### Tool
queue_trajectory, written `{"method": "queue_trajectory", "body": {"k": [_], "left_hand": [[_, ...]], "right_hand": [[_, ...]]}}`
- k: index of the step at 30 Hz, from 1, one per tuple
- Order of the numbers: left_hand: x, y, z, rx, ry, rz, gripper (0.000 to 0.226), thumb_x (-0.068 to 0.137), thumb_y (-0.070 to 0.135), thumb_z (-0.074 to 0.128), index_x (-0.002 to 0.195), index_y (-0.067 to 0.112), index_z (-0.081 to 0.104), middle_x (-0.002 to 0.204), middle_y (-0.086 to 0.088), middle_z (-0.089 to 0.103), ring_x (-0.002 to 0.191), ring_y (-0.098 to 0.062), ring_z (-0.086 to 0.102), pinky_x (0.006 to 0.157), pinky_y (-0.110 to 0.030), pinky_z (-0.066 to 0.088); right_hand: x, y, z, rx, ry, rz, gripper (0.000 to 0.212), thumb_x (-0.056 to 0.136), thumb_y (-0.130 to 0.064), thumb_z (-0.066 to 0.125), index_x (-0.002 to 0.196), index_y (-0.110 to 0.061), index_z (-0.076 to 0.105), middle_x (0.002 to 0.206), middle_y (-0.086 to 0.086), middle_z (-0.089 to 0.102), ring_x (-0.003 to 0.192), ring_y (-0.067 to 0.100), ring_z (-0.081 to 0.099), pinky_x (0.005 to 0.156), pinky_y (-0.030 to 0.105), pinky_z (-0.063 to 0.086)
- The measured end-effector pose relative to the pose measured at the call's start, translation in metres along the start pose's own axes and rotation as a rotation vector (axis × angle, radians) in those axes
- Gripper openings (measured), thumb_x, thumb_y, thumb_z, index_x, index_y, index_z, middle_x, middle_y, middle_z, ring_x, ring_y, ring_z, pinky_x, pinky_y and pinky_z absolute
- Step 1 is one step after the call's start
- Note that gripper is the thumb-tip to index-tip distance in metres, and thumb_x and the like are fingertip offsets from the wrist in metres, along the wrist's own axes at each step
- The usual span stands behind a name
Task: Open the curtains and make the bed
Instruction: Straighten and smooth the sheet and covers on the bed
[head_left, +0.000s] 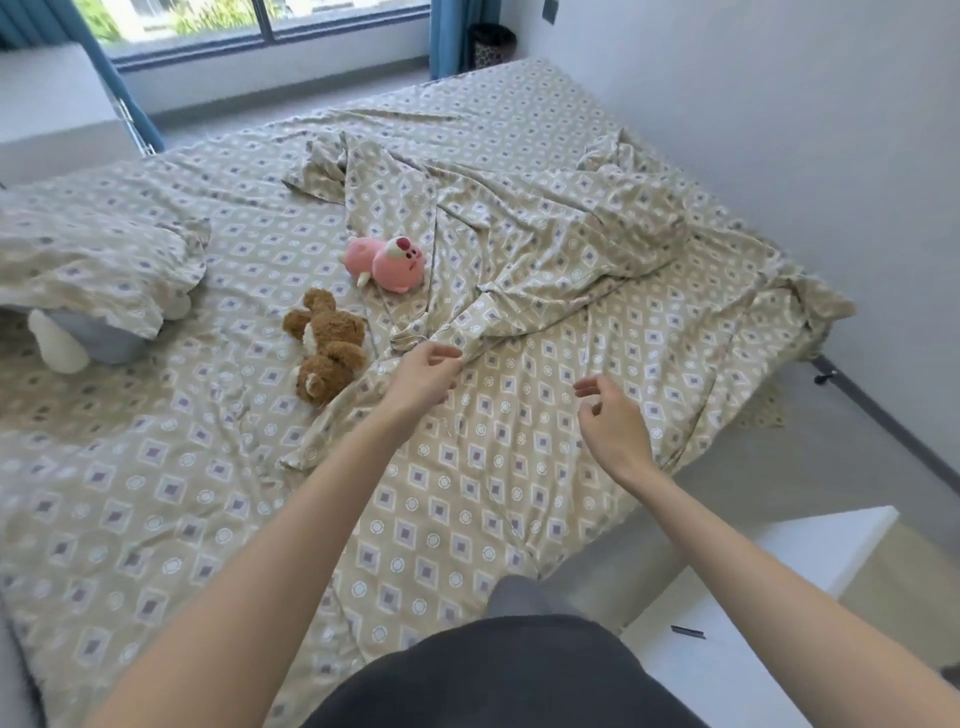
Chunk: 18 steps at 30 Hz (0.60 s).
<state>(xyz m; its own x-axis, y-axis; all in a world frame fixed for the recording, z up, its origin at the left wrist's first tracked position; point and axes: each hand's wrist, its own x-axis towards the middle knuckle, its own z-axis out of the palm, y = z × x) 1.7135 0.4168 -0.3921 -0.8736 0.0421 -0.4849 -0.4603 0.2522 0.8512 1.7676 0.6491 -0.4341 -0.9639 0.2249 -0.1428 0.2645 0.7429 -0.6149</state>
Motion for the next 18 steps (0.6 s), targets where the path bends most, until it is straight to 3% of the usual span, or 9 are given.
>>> {"method": "queue_trajectory", "body": {"k": [6,13,18], "left_hand": [[0.019,0.03,0.02,0.013,0.027,0.038,0.019,0.093,0.016,0.048,0.11,0.019,0.056,0.108,0.001,0.066,0.091,-0.015,0.061,0.086,-0.034,0.051],[0.078,0.075,0.092,-0.005,0.126,0.034,0.025,0.095,0.013,0.044,0.117,0.015,0.056,0.108,0.003,0.064,0.091,-0.011,0.06,0.07,-0.022,0.049],[0.113,0.106,0.159,-0.099,0.217,-0.05,0.027,0.096,0.015,0.044,0.121,0.014,0.054,0.115,-0.001,0.063,0.091,-0.014,0.058,0.078,-0.027,0.049]], "right_hand": [[0.055,0.006,-0.035,-0.111,0.009,-0.149,0.025,0.095,-0.013,0.045,0.115,-0.021,0.056,0.117,-0.011,0.06,0.088,0.01,0.057,0.069,0.033,0.052],[0.168,0.065,-0.085,-0.274,-0.111,-0.318,0.025,0.094,-0.013,0.044,0.114,-0.021,0.057,0.117,-0.006,0.06,0.096,0.014,0.059,0.067,0.034,0.052],[0.238,0.1,-0.128,-0.219,-0.228,-0.352,0.023,0.094,-0.015,0.046,0.113,-0.022,0.057,0.116,-0.01,0.059,0.09,0.011,0.058,0.067,0.03,0.048]]}}
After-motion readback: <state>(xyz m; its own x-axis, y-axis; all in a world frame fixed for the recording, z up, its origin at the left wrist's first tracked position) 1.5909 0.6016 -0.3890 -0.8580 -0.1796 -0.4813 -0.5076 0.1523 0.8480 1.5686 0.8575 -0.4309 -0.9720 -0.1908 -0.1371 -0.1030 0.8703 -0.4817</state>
